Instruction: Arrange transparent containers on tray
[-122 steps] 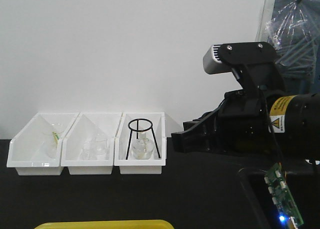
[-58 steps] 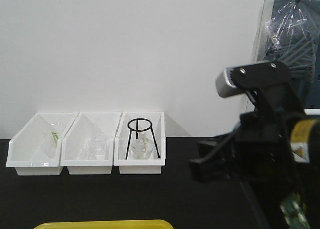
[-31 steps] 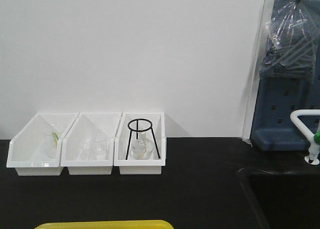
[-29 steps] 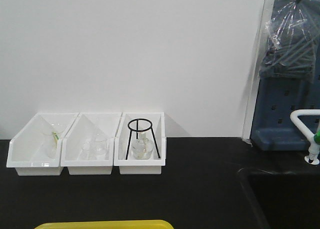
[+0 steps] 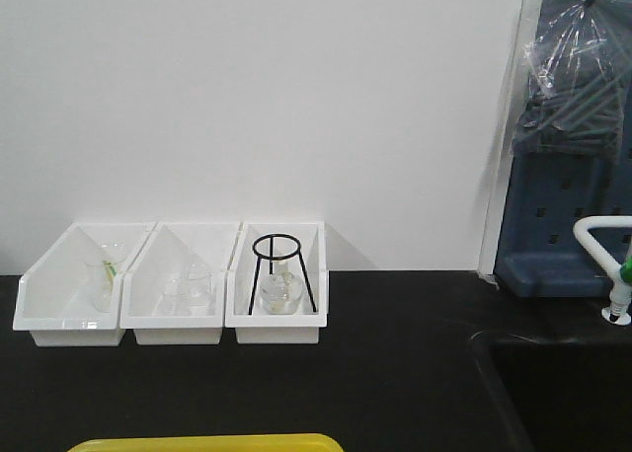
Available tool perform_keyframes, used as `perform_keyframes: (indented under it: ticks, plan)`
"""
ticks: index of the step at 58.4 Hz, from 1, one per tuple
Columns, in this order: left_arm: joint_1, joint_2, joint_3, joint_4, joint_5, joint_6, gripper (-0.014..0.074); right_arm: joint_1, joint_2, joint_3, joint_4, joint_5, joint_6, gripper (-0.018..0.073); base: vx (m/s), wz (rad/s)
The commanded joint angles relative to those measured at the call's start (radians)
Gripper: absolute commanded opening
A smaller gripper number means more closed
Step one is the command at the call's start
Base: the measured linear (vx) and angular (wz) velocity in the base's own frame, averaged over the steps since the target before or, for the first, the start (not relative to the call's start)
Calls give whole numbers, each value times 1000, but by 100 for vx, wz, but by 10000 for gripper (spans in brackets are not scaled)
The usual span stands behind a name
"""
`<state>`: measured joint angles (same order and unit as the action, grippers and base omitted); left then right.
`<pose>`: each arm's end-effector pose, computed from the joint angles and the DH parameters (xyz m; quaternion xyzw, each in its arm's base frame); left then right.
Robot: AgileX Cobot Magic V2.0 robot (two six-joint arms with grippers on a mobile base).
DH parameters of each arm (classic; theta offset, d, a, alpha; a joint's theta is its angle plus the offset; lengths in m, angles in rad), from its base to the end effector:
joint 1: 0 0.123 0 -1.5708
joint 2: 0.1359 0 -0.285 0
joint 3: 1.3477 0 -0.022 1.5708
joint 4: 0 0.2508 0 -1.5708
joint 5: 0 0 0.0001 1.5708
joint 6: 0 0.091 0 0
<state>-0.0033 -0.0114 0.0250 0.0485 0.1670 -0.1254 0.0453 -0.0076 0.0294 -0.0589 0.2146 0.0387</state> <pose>0.0563 0.0006 0.1902 -0.0302 0.7387 -0.0242 0.6730 0.0561 0.0014 0.1842 -0.0202 0.7575 0.0039 0.6526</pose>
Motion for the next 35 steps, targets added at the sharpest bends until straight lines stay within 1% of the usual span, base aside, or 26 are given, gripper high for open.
perform_keyframes:
  ticks: [1, 35]
  plan:
    - [2, -13, 31, -6, -81, -5, -6, -1, 12, 10, -1, -73, -9, -11, 0, 0]
    - [2, -13, 31, -6, -81, -5, -6, -1, 12, 10, -1, -73, -9, -11, 0, 0]
